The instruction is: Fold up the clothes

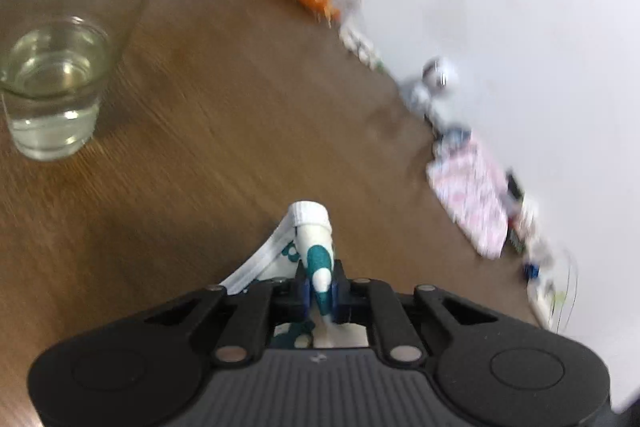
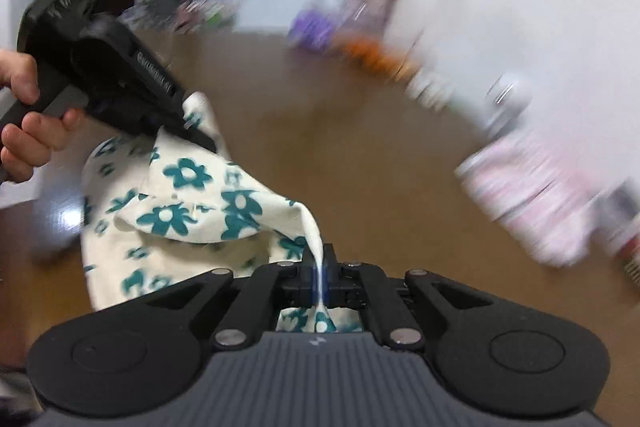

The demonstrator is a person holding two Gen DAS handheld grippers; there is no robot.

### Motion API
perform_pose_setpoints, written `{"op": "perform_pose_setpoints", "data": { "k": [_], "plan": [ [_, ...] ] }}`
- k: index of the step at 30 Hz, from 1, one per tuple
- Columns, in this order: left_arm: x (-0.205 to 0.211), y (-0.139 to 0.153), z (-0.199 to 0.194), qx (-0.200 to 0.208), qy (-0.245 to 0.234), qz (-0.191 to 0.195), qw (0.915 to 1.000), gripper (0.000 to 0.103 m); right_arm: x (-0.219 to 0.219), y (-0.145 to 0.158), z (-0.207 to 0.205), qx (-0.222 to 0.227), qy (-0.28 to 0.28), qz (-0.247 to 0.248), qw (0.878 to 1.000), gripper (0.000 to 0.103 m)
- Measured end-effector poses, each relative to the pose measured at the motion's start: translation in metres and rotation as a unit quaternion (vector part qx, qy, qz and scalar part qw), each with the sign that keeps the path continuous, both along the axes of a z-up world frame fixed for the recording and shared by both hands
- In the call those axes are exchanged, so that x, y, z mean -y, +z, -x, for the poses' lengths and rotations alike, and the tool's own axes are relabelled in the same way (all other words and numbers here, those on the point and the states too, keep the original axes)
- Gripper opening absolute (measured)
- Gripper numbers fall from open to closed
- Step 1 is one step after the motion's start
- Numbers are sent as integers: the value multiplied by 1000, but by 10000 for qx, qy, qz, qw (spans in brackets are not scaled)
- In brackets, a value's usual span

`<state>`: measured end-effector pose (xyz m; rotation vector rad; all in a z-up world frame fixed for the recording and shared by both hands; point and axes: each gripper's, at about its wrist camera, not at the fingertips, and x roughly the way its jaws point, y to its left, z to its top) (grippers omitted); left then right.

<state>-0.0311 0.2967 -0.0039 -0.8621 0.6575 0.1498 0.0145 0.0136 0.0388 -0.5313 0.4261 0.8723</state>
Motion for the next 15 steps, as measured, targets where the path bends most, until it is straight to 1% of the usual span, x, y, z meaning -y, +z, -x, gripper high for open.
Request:
{"op": "perform_pose_setpoints", "data": {
  "k": [1, 3, 4, 6, 7, 8, 10, 13, 14, 15],
  "plan": [
    [-4, -5, 3, 138, 140, 258, 9995, 7, 2, 3, 9, 354, -34, -46, 9994, 2],
    [-7, -16, 6, 399, 374, 565, 9969, 7, 5, -2, 33, 978, 182, -35, 9950, 2],
    [-8, -20, 6, 408, 429, 550, 9967, 7, 4, -8, 43, 1109, 376, 62, 9931, 2],
    [-12, -28, 7, 346, 532, 496, 9967, 8, -1, -28, 60, 1173, 750, 533, 9888, 2],
    [-15, -32, 8, 312, 555, 551, 9964, 8, -3, -37, 65, 1137, 869, 715, 9871, 2],
    [-17, -36, 9, 318, 542, 631, 9960, 8, -5, -41, 66, 1009, 898, 835, 9873, 2],
    [-18, -35, 9, 355, 571, 586, 9960, 8, -9, -47, 67, 751, 953, 1041, 9871, 3],
    [-18, -34, 9, 369, 627, 401, 9965, 9, 0, -25, 58, 286, 1006, 596, 9927, 7],
    [-18, -35, 9, 370, 626, 378, 9966, 9, 2, -16, 50, 48, 980, 274, 9948, 8],
    [-17, -33, 9, 369, 610, 386, 9967, 12, 4, -8, 42, -205, 943, -47, 9953, 8]
  ]
}}
